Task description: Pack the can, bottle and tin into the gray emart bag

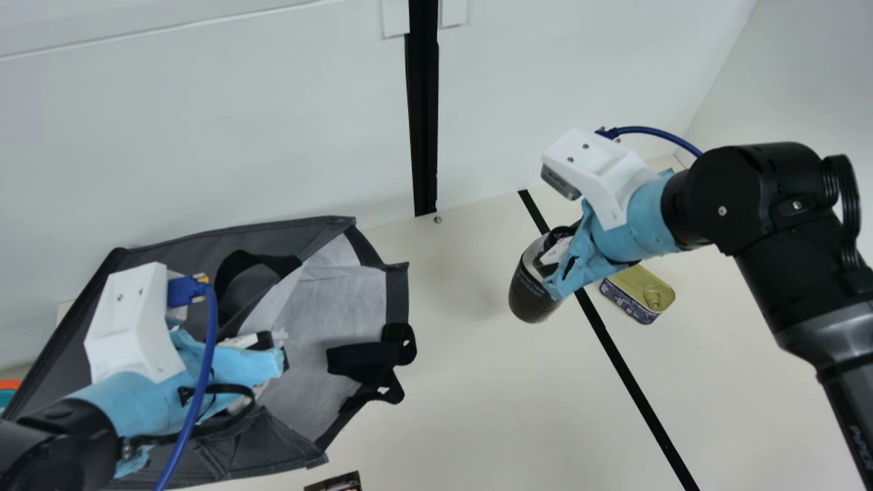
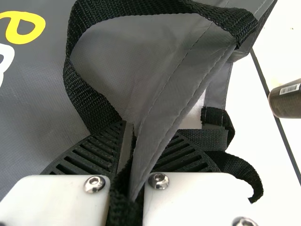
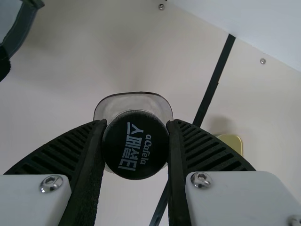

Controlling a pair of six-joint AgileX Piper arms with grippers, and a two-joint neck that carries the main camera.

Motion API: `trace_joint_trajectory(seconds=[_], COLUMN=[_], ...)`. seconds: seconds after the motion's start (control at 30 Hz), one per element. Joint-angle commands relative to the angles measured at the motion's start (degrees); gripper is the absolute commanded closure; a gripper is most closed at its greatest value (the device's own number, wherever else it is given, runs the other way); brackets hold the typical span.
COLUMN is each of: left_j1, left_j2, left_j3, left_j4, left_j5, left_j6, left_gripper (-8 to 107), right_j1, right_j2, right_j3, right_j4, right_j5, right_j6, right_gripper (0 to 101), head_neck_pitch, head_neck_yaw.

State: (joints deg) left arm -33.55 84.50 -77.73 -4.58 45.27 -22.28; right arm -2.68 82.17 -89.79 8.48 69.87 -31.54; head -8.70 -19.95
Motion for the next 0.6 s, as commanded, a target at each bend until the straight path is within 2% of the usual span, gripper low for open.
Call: trace_joint_trajectory(seconds=[0.0,0.57], left_j1=[0.0,0.0], left_j2=[0.0,0.0], left_j3=[0.0,0.0], left_j4=[0.0,0.0], left_j5=[0.0,0.0], left_j6=[0.0,0.0], left_gripper=[89,89], right_j1=[0.57,6.1], right_j2=[-0.44,-3.51], right_j3=[0.53,3.92], right_j4=[-0.12,0.6], right_j5=[0.03,0.03], right_j6=[0.02,0.06], right_gripper=[101,101], head_neck_pitch=[-1.3,-1.3], head_neck_yaw=[-0.05,-0.05])
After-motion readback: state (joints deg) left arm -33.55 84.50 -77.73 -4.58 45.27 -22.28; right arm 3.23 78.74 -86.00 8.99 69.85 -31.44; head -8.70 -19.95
